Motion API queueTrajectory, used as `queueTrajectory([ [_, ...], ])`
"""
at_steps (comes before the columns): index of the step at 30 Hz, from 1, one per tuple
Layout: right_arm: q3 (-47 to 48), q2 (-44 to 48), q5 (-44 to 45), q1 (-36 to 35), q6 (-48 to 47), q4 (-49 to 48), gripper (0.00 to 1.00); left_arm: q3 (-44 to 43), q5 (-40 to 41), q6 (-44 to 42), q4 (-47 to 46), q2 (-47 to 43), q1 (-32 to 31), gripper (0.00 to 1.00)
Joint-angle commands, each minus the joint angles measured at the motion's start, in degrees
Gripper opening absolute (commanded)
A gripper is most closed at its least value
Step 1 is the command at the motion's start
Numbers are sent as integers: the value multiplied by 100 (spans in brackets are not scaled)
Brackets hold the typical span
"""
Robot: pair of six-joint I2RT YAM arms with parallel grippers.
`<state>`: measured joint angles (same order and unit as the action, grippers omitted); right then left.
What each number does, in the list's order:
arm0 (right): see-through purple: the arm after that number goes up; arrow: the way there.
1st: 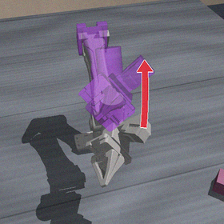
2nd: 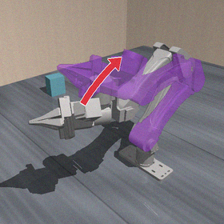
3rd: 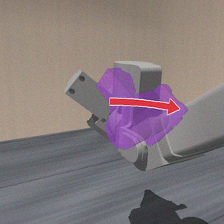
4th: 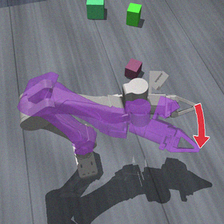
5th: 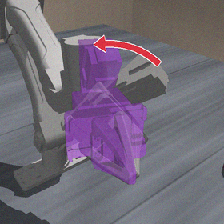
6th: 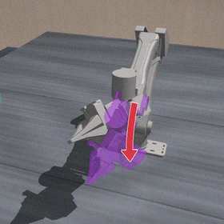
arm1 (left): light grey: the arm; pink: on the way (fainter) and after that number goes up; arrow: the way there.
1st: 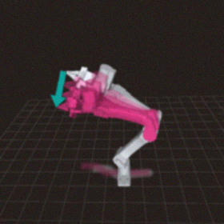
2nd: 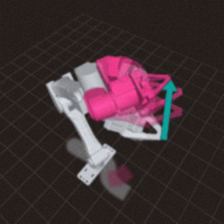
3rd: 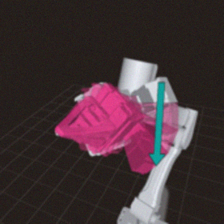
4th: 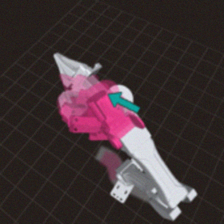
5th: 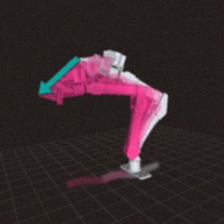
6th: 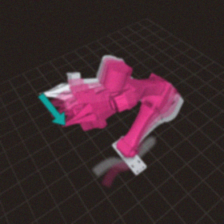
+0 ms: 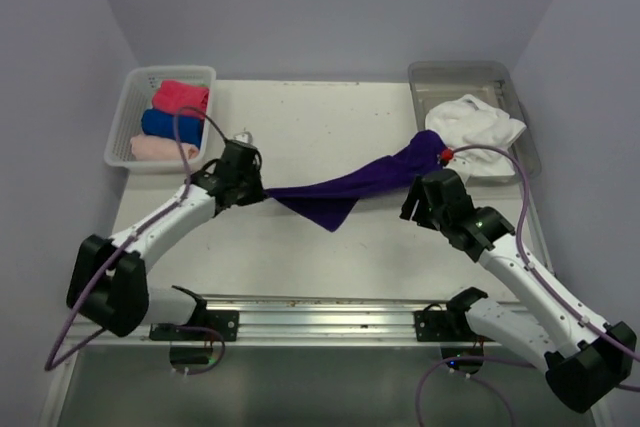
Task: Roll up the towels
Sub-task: Move the towel to the center of the board, then flatten the towel
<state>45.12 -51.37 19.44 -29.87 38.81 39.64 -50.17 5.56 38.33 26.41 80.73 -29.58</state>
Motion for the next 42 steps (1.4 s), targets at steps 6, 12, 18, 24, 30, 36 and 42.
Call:
queueTrajectory([
  [6, -328, -4, -484, 525, 338, -500, 69, -116, -222, -62, 145, -1454, 1279, 0],
  [12, -609, -83, -486, 561, 820, -782, 68, 252, -521, -1, 197, -1016, 1692, 0],
  [18, -1041, 50, -441, 578, 1173, -1327, 68, 806, -1336, -176, 66, -997, 3263, 0],
  [24, -1040, -540, -879, 570, 1199, -1695, 67, 824, -1873, -370, -127, -726, 3582, 0],
  [30, -1032, -1207, -1066, 570, 1349, -2092, 64, 1010, -1998, -414, -277, -637, 3591, 0],
  [36, -1207, -1445, -688, 535, 1524, -1986, 58, 895, -1954, -422, -260, -637, 3582, 0],
  [42, -1401, -1954, -871, 535, 1735, -2240, 57, 860, -1997, -414, -242, -585, 3582, 0],
])
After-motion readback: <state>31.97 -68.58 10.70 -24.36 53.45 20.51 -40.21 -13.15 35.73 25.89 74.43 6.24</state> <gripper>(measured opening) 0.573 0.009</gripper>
